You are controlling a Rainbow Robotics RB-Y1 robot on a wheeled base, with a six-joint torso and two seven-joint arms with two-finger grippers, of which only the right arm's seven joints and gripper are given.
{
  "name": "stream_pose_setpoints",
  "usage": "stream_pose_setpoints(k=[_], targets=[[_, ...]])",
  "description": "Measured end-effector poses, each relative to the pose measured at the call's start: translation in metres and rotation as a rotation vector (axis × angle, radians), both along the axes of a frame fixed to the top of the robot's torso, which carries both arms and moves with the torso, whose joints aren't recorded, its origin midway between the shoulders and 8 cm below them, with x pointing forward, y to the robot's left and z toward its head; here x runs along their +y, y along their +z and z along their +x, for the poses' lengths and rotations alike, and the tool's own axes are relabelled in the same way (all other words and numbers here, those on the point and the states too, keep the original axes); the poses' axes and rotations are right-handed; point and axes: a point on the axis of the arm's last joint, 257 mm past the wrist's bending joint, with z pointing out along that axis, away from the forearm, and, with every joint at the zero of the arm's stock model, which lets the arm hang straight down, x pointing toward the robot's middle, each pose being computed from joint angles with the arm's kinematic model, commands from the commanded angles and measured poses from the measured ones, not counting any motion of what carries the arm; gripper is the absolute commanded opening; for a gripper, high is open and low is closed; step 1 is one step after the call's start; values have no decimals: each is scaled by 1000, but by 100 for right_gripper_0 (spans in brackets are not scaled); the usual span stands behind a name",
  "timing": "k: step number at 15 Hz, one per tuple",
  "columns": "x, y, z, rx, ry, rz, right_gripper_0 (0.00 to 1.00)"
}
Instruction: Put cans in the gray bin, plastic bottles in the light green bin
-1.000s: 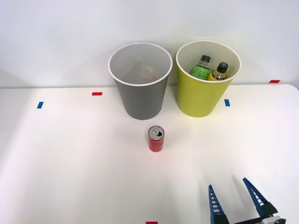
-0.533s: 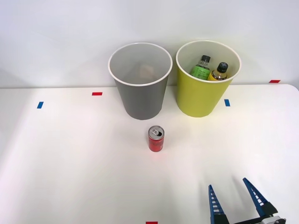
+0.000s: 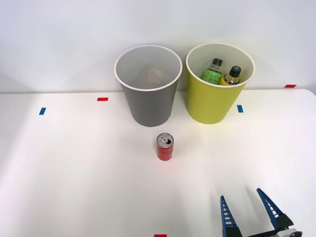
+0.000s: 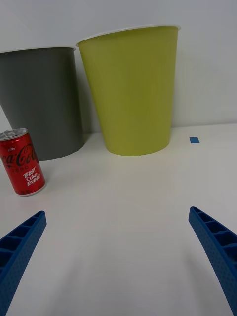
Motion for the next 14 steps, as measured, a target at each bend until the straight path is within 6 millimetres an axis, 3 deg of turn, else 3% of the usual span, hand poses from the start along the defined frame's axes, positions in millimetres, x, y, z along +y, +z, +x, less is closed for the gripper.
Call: stream_pose_setpoints(k=[8, 11, 14], targets=[[0, 0, 0, 0, 0, 0, 100], [5, -20, -6, 48, 17, -2, 100], [22, -3, -9, 13, 106, -40, 100]])
